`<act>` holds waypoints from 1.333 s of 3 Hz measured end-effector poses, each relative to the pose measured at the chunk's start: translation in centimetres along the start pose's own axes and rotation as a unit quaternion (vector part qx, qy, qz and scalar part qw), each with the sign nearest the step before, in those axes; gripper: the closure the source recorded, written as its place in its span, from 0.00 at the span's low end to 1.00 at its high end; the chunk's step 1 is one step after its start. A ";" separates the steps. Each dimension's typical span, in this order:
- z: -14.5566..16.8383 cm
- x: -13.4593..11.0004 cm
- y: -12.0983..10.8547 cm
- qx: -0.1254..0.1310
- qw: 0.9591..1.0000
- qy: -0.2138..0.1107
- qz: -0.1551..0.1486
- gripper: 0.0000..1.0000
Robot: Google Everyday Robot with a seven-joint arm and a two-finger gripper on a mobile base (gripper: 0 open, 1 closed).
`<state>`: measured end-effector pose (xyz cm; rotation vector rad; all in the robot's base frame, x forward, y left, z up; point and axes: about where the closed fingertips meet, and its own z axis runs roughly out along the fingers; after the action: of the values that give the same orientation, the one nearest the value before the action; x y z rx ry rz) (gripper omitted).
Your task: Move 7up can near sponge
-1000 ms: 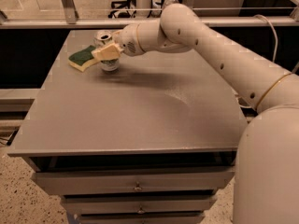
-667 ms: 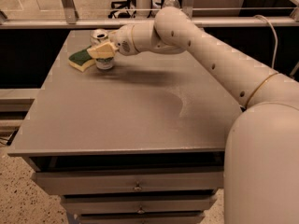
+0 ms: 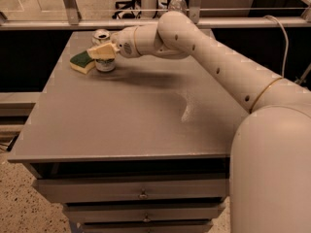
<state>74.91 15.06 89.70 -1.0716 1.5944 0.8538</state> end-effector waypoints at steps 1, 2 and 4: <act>0.2 0.0 0.2 -0.002 1.000 -0.008 0.008 0.07; -1.2 -0.5 0.8 -0.006 1.000 -0.023 0.008 0.00; -12.4 -2.4 1.7 0.001 0.997 -0.051 -0.056 0.00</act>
Offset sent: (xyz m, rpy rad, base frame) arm -0.0108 -0.0149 0.0114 0.0702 0.0002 0.0043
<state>69.35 4.98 95.25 -1.0875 1.4380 0.8183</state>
